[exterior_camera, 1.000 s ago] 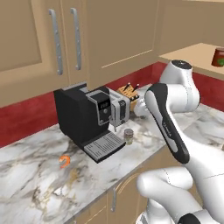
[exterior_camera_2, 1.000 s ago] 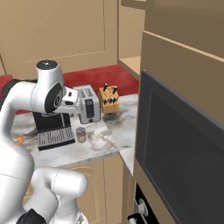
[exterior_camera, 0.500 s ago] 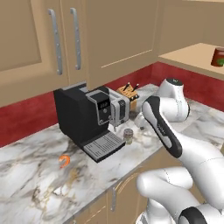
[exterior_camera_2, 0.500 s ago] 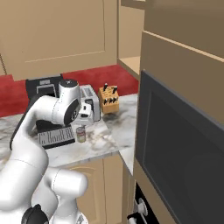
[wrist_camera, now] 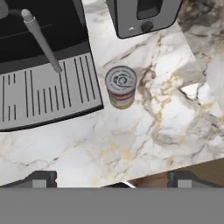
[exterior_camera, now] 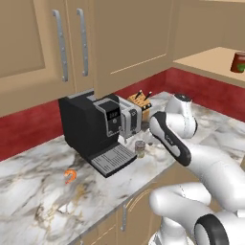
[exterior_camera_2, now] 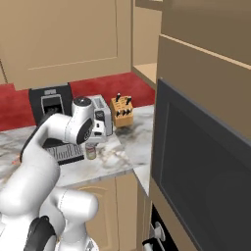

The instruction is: Restock the canned food cabinet by taking the new fresh canned food from the counter and placing it in the cabinet. Then, take the old canned food from the cabinet and place it on the counter.

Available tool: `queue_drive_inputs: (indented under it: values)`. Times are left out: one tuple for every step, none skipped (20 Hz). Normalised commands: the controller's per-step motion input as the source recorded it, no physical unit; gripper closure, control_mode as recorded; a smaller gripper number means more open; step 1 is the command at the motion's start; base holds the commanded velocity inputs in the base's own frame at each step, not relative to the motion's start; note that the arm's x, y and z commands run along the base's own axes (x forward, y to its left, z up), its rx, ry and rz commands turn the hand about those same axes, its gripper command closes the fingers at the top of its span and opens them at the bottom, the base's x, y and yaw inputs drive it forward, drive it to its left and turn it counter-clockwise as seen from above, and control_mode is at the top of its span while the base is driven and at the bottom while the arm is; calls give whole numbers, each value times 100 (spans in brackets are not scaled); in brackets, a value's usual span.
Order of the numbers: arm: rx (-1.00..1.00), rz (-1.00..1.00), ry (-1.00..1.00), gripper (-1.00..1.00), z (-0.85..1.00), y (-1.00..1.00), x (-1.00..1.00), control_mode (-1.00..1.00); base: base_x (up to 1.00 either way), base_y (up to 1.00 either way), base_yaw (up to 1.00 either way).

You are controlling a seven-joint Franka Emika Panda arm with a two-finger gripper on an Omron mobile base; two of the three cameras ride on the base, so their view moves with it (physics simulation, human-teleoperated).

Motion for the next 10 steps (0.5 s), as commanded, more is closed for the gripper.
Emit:
queue_drive_inputs:
  values:
    - [0,2,0,-100,-22,21,41,-100,0,0,0]
    - [0,1,0,-100,-23,20,36,-100,0,0,0]
    - [-1,1,0,-100,-24,20,32,-100,0,0,0]
    - [-1,1,0,-100,-26,21,31,-100,0,0,0]
    - [-1,1,0,-100,-30,20,29,-100,0,0,0]
    - [-1,1,3,-100,-31,17,25,-100,0,0,0]
    - [-2,1,4,-100,-33,18,24,-100,0,0,0]
    - [-2,0,6,-100,-35,17,23,-100,0,0,0]
    - [-1,0,7,-100,-36,16,24,-100,0,0,0]
    - [-1,0,8,-100,-38,11,23,-100,0,0,0]
